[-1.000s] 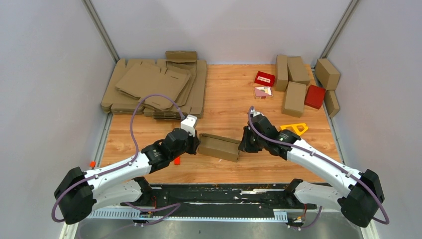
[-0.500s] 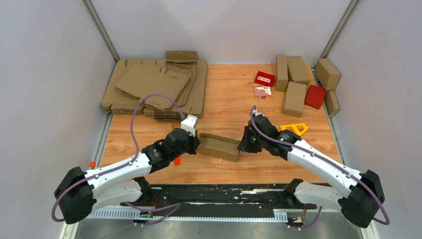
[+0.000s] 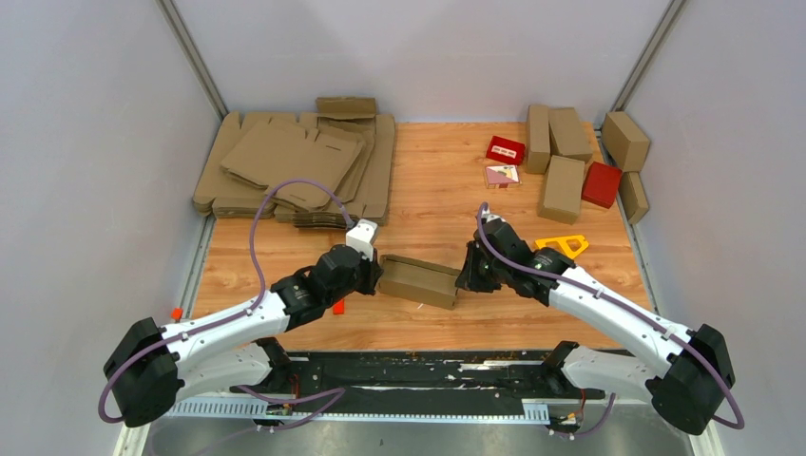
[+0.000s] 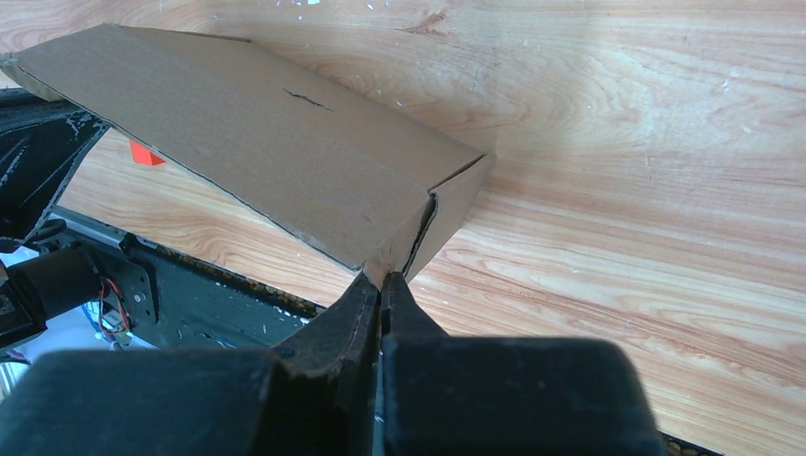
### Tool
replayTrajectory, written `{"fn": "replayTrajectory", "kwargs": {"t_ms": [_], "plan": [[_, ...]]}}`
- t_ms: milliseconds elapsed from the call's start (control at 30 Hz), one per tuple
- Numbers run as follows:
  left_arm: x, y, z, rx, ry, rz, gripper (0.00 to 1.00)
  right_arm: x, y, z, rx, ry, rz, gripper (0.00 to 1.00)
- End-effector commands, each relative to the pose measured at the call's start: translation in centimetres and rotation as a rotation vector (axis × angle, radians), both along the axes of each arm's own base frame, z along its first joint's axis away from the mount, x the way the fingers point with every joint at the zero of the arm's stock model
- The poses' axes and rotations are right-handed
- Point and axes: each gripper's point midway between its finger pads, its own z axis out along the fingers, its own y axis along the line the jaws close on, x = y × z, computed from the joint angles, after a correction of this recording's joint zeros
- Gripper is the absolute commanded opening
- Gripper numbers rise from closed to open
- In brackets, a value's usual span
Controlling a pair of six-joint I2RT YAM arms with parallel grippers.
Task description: Fold the paper box
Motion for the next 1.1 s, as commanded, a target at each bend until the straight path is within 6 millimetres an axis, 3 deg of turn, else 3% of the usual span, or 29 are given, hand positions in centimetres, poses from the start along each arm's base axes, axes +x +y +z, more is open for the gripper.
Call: {"fn": "replayTrajectory", "kwargs": {"t_ms": [0, 333, 567, 733, 867, 1067], "plan": [[0.2, -0.6, 1.2, -0.015, -0.017, -0.011, 0.16, 0.1, -0.8, 0.0, -0.039, -0.019, -0.003, 0.00], [0.1, -0.8, 1.1, -0.018, -0.014, -0.014, 0.15, -0.4, -0.6, -1.7, -0.032, 0.011, -0.023, 0.00], [0.1, -0.9, 1.3, -0.023, -0.014, -0.016, 0.16, -1.3, 0.6, -1.5, 0.009, 0.024, 0.031, 0.05], [0.1, -0.8, 1.5, -0.024, -0.018, -0.015, 0.16, -1.7, 1.0, 0.3, 0.037, -0.012, 0.096, 0.26], [0.1, -0.6, 1.5, -0.019, -0.018, -0.012, 0.16, -1.8, 0.2, 1.9, 0.040, -0.074, 0.116, 0.61], [0.1, -0.5, 1.9, -0.017, -0.027, -0.010, 0.18, -0.7, -1.2, 4.7, 0.012, -0.231, 0.127, 0.91]]}}
